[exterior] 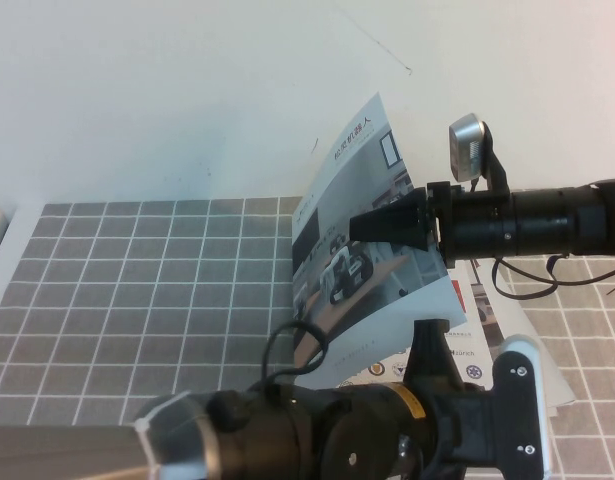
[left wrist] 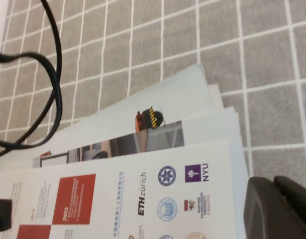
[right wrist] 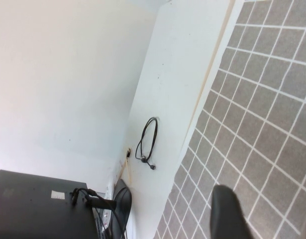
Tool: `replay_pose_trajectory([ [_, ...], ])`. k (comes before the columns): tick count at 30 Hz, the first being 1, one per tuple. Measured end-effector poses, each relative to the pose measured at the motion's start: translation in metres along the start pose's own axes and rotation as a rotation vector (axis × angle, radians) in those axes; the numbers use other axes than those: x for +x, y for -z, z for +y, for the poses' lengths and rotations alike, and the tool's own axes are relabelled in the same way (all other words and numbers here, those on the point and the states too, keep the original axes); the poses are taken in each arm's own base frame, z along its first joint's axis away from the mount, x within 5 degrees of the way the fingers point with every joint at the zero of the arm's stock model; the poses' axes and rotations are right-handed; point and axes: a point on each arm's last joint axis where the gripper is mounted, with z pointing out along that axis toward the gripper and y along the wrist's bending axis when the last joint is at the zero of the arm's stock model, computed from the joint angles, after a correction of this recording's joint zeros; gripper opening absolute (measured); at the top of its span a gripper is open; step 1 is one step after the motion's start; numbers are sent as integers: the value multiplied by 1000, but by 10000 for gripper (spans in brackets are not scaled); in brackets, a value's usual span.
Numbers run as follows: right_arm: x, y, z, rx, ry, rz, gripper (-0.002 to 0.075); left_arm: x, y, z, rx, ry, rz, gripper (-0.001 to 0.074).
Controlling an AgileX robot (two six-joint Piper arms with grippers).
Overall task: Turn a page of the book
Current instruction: Open the closed book
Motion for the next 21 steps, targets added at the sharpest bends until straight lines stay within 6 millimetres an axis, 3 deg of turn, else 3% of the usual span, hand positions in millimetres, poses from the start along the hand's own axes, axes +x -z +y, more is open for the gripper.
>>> replay_pose_trajectory([
  [7,0,0,0,0,0,0,335,13,-17,4,-74,28,31,-4],
  [13,-1,1,5,-3,12,-3,335,19,-16,19,-259,142,48,-4],
  [21,-7,9,38,-21,91,-23,335,32,-11,30,-400,200,169,-4],
])
